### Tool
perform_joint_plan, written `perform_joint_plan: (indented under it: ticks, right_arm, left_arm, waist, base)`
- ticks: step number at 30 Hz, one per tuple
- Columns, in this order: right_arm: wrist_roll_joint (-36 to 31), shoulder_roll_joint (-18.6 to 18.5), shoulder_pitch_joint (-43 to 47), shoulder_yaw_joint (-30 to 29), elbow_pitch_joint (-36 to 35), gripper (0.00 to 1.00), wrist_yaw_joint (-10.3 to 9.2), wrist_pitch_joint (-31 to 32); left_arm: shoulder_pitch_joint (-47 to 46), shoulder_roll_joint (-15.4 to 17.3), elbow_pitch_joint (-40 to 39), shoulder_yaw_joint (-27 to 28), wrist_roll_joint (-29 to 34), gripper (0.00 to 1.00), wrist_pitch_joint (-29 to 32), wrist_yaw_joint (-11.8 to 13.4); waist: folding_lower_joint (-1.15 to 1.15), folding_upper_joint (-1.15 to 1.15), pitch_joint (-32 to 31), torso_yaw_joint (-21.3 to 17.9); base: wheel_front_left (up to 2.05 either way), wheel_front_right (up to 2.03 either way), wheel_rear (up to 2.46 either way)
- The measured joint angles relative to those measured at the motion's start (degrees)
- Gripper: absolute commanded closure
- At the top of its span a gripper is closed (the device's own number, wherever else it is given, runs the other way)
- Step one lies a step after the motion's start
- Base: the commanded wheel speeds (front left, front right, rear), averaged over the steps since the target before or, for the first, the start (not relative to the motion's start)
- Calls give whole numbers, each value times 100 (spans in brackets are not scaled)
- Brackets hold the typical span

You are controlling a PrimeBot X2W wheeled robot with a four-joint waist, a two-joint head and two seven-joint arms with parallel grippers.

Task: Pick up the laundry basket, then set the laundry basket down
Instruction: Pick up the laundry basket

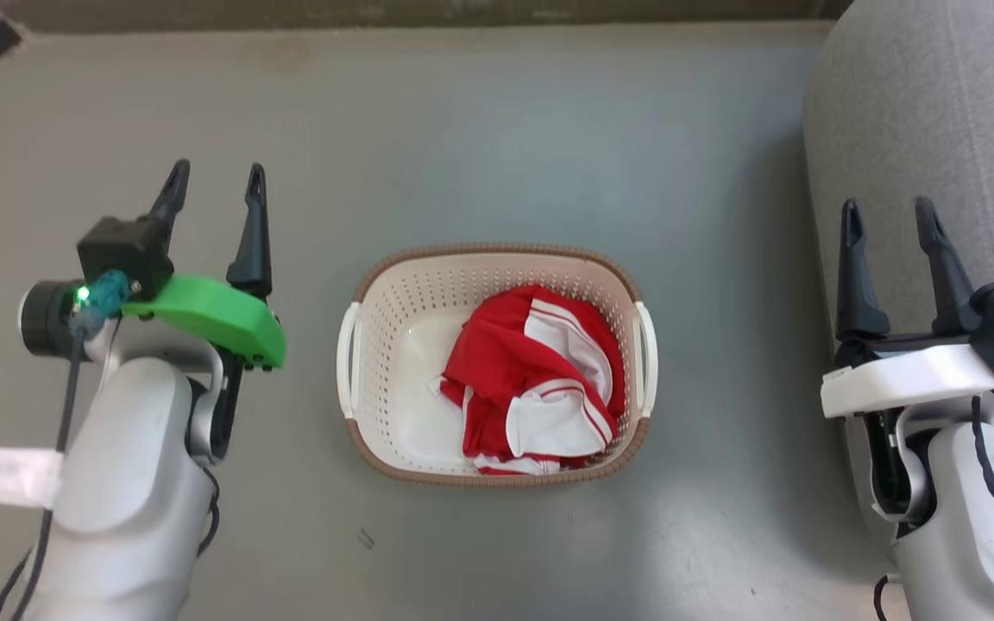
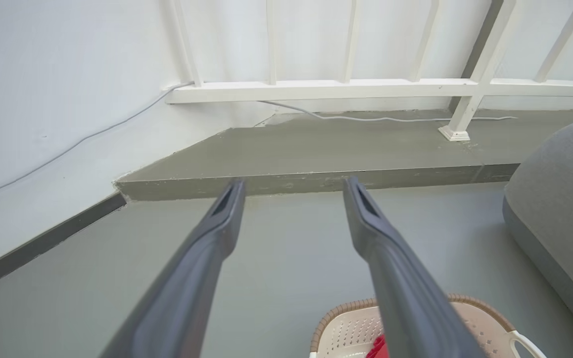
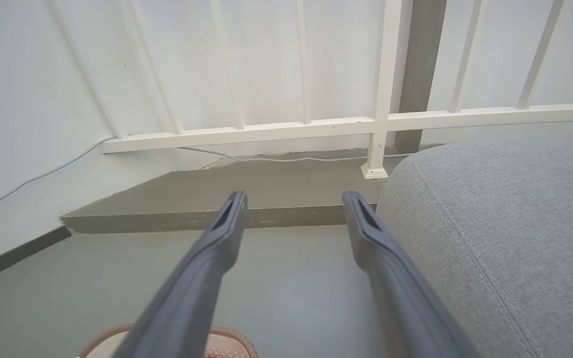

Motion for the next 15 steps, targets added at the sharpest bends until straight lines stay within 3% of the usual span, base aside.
perform_joint_plan:
  ticks: [15]
  right_arm:
    - [-92,30,605,88,282,0,5,1]
  left_arm:
    - [1646,59,-1001,-20,248,0,0,227]
  waist:
    - [0,0,-913,-80]
  base:
    - [0,0,0]
